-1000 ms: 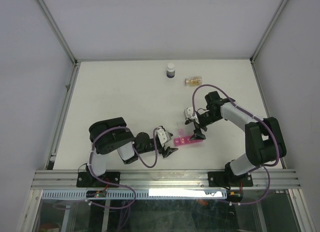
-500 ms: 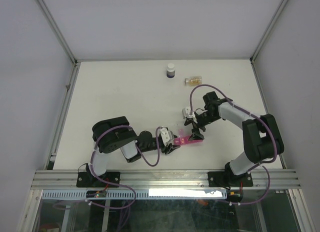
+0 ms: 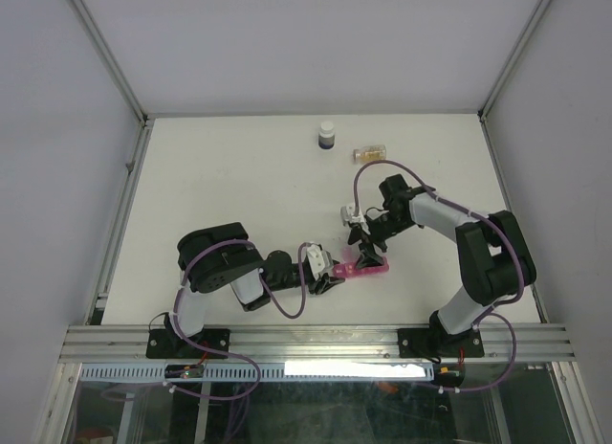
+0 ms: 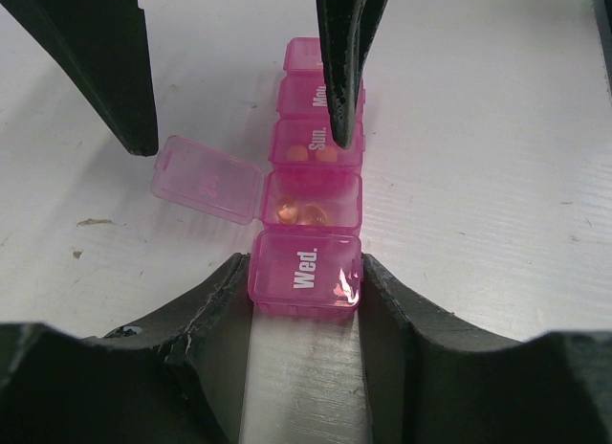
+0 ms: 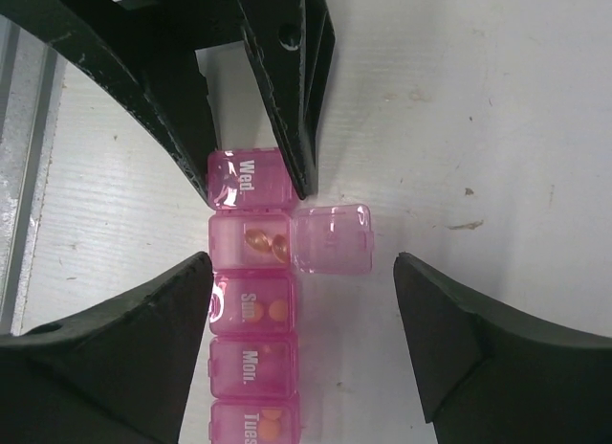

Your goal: Sort the pills into containers

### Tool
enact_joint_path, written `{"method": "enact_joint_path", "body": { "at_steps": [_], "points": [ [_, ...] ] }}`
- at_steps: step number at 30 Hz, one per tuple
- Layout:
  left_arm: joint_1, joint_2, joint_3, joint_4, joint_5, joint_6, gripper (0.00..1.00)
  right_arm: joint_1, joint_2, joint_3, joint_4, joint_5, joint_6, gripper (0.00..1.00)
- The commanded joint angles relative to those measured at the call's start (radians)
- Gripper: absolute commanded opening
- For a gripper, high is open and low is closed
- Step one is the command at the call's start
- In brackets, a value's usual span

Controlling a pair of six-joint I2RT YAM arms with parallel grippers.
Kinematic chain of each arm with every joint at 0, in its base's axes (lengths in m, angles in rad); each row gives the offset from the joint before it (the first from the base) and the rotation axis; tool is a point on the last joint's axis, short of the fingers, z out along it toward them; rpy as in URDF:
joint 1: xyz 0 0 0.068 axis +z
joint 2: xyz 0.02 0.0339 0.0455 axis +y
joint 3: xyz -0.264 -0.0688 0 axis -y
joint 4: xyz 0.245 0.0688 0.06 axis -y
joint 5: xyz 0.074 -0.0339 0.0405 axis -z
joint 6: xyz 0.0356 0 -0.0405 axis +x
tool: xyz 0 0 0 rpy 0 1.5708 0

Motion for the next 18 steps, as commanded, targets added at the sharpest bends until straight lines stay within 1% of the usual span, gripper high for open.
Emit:
{"method": "enact_joint_path", "body": {
  "at_steps": [1,7,13,18],
  "points": [
    [-0.008,0.002,0.016,0.011,0.039,-0.016,0.24,0.02,0.007,0.044,-0.01,-0.035,0.018,0.78],
    [-0.008,0.008,0.03,-0.005,0.039,-0.029,0.22,0.02,-0.016,0.058,-0.1,-0.068,-0.044,0.66],
    [-0.005,0.006,0.035,-0.018,0.027,-0.032,0.19,0.009,-0.057,0.048,-0.198,-0.081,-0.113,0.6],
    [0.0,0.006,0.036,-0.025,0.027,-0.037,0.19,0.009,-0.079,0.02,-0.258,-0.107,-0.135,0.56]
  ]
}}
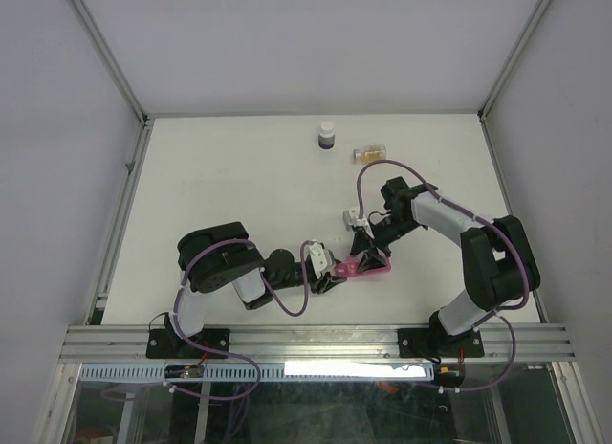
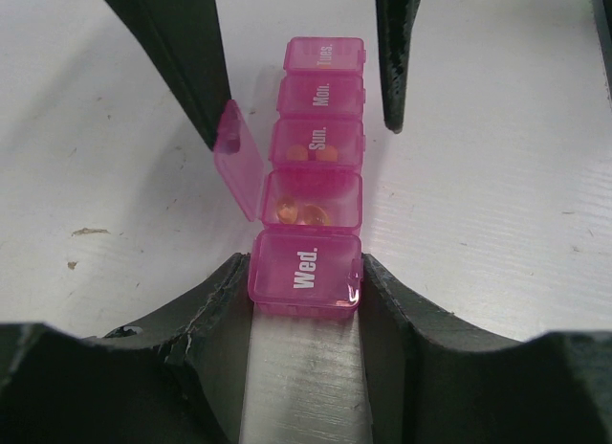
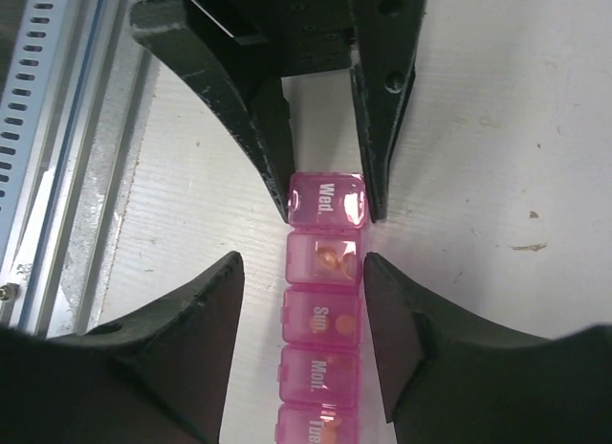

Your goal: Sort the pills into containers

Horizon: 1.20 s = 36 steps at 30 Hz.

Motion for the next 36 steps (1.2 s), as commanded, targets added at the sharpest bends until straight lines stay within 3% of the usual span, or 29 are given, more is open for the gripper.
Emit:
{"method": "enact_joint_path", "body": {
  "at_steps": [1,7,16,23,28,31,36],
  "points": [
    [0.0,0.004,0.012,0.002,0.019,-0.029,0.19,-0.003,-0.052,-0.01,-0.084,-0.055,-0.047,0.54],
    [0.001,0.004,0.01,0.003,0.023,-0.029,0.19,0.023,-0.022,-0.028,-0.093,-0.001,-0.009,0.44],
    [0.003,0.012,0.014,0.004,0.036,-0.027,0.19,0.039,-0.021,-0.031,-0.025,0.023,0.123,0.39],
    [0.002,0.016,0.012,0.011,0.054,-0.018,0.18,0.04,-0.035,0.032,-0.019,-0.078,0.236,0.15],
    [0.003,0.012,0.011,0.009,0.055,-0.012,0.18,0.035,-0.062,0.051,0.088,-0.058,0.445,0.01],
    [0.002,0.012,0.01,0.009,0.056,-0.011,0.18,0.034,-0.089,0.061,0.194,0.004,0.627,0.0],
    [0.003,0.014,0.013,0.005,0.056,-0.014,0.18,0.081,-0.099,0.007,0.252,0.174,0.627,0.0]
  ]
}}
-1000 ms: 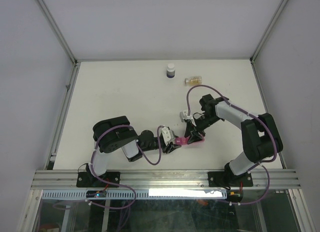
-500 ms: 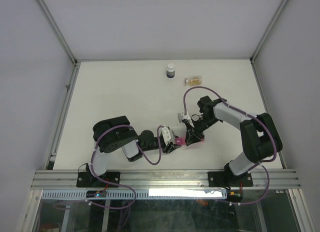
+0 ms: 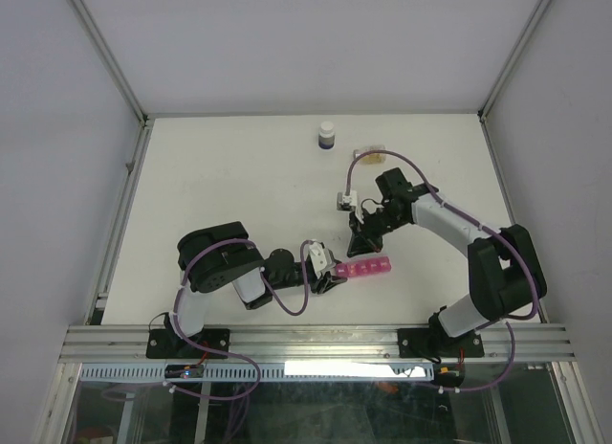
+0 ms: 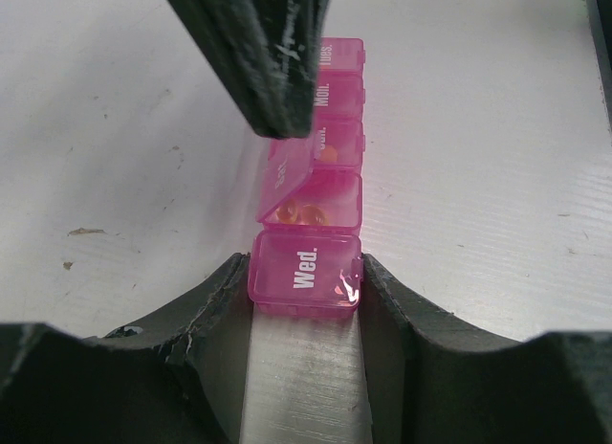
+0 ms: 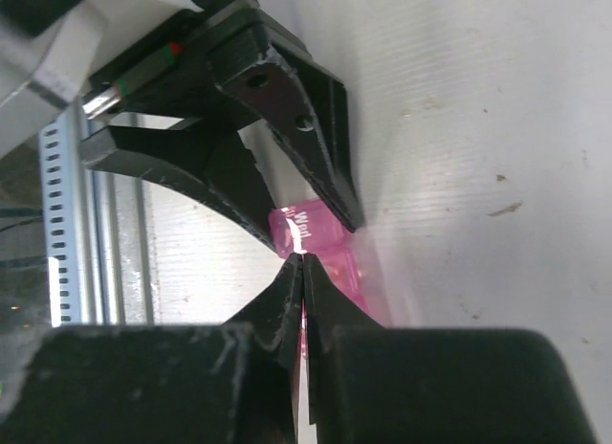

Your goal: Sort the pills into containers

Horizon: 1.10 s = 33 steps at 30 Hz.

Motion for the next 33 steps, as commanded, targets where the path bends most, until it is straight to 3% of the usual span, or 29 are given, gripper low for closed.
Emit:
{"method": "enact_joint_path", "body": {
  "at_steps": [1,16,27,33],
  "points": [
    [0.001,0.015,0.013,0.004,0.049,-0.004,0.18,0.053,-0.029,-0.016,0.087,0.152,0.062,0.0],
    [0.001,0.02,0.015,0.003,0.045,-0.007,0.17,0.152,-0.026,-0.07,0.039,0.325,-0.007,0.0],
    [0.001,0.018,0.014,0.005,0.048,-0.006,0.17,0.154,-0.153,-0.044,0.034,0.261,0.039,0.0],
    [0.001,0.016,0.021,-0.009,0.048,-0.004,0.16,0.162,-0.129,-0.047,0.053,0.286,0.055,0.0]
  ]
}}
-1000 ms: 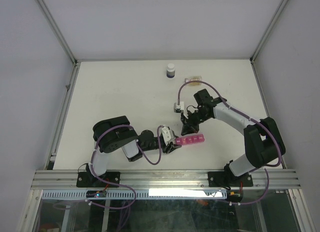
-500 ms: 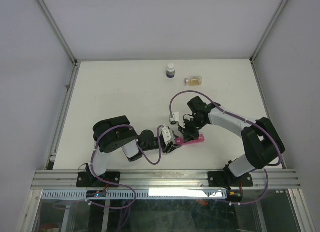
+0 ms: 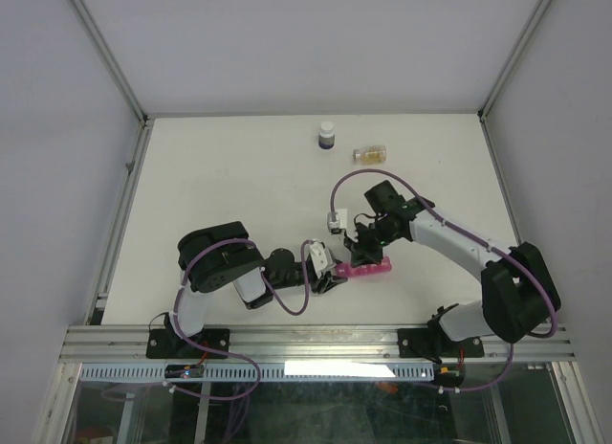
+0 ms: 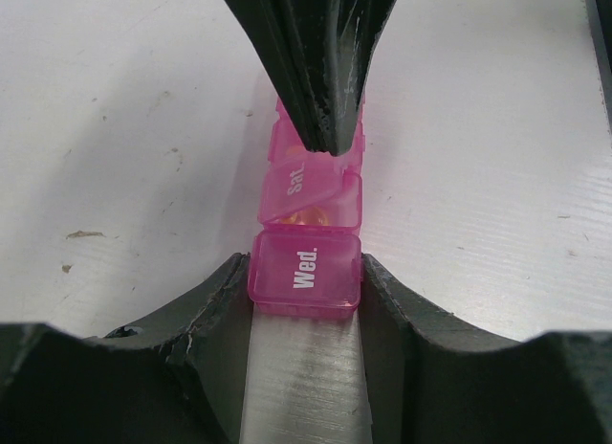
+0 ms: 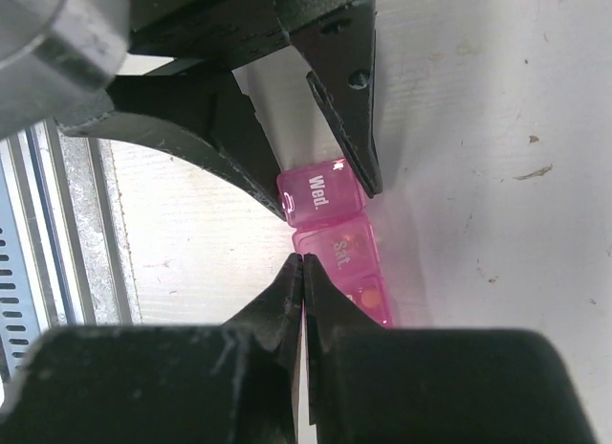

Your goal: Sort the pills into containers

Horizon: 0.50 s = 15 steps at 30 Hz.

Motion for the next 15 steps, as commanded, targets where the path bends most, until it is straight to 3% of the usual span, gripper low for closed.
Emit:
{"method": "enact_joint_path", "body": {
  "at_steps": [1,7,15],
  "points": [
    [0.001,0.013,0.015,-0.006,0.046,-0.004,0.16,0.01,0.009,0.024,0.028,0.011,0.032,0.0],
    [0.001,0.012,0.015,-0.015,0.055,-0.005,0.16,0.022,0.047,0.005,0.032,0.049,0.043,0.0],
    [0.001,0.027,0.025,-0.012,0.061,-0.008,0.14,0.066,0.207,-0.017,0.077,0.245,0.102,0.0]
  ]
}}
